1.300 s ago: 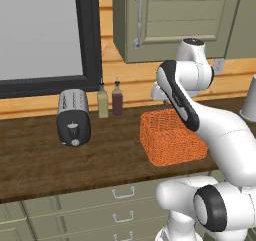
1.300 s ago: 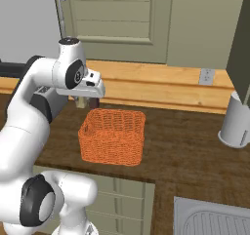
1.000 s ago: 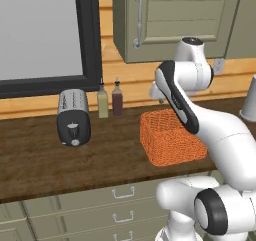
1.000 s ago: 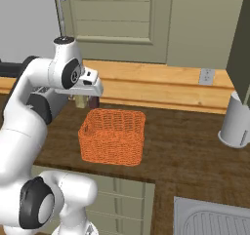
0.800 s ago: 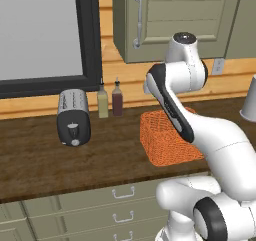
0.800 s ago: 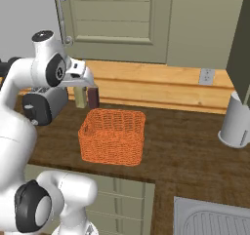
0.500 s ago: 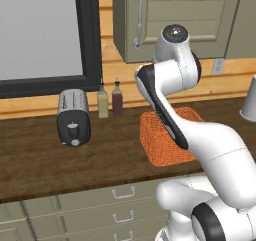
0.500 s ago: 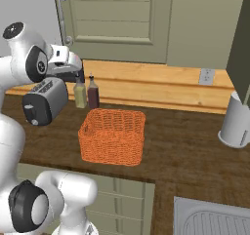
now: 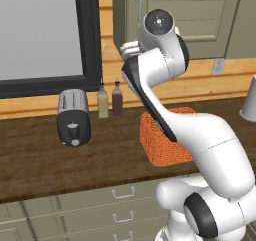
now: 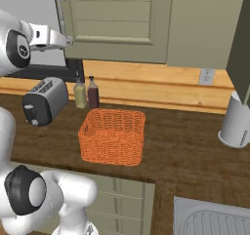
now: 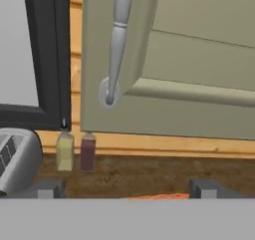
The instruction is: Open the cabinet, pick up the bread from the cabinet and place it in the basket. Then move the basket to the dining counter.
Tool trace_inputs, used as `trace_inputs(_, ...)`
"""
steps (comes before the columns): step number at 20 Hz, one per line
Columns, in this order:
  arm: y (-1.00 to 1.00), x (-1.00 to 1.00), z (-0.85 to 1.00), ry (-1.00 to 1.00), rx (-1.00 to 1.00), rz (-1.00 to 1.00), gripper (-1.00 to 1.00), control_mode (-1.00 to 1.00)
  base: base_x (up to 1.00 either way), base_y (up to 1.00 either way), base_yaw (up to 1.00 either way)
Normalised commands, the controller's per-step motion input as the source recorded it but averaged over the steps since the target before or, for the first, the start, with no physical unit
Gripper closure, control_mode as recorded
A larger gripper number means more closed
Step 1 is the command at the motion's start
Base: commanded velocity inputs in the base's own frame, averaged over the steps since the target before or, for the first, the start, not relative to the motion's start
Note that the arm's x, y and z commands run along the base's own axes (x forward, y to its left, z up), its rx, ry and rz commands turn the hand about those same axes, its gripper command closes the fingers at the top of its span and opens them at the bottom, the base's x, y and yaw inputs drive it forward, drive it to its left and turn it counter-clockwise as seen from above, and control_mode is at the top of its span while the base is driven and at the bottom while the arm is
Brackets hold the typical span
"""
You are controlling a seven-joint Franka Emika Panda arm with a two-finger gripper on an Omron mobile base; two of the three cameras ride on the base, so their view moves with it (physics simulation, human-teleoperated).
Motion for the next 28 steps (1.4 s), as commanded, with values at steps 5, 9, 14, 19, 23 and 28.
trace_inputs(5,0.04,0.12,0.33,-0.08,0.08,0.0,-1.0,-1.0,0.0,0.0,0.0)
trace_inputs(9,0.03,0.35,0.26,-0.13,0.05,0.0,-1.0,-1.0,0.0,0.0,0.0)
trace_inputs(14,0.0,0.55,0.02,-0.14,0.01,0.05,-1.0,-1.0,0.0,0.0,0.0)
trace_inputs(19,0.0,0.59,0.0,-0.07,0.01,0.04,-1.0,-1.0,0.0,0.0,0.0)
trace_inputs(23,0.0,0.63,-0.04,-0.02,0.0,0.0,-1.0,-1.0,0.0,0.0,0.0)
trace_inputs(28,0.0,0.68,-0.01,0.0,0.0,0.0,-1.0,-1.0,0.0,0.0,0.0)
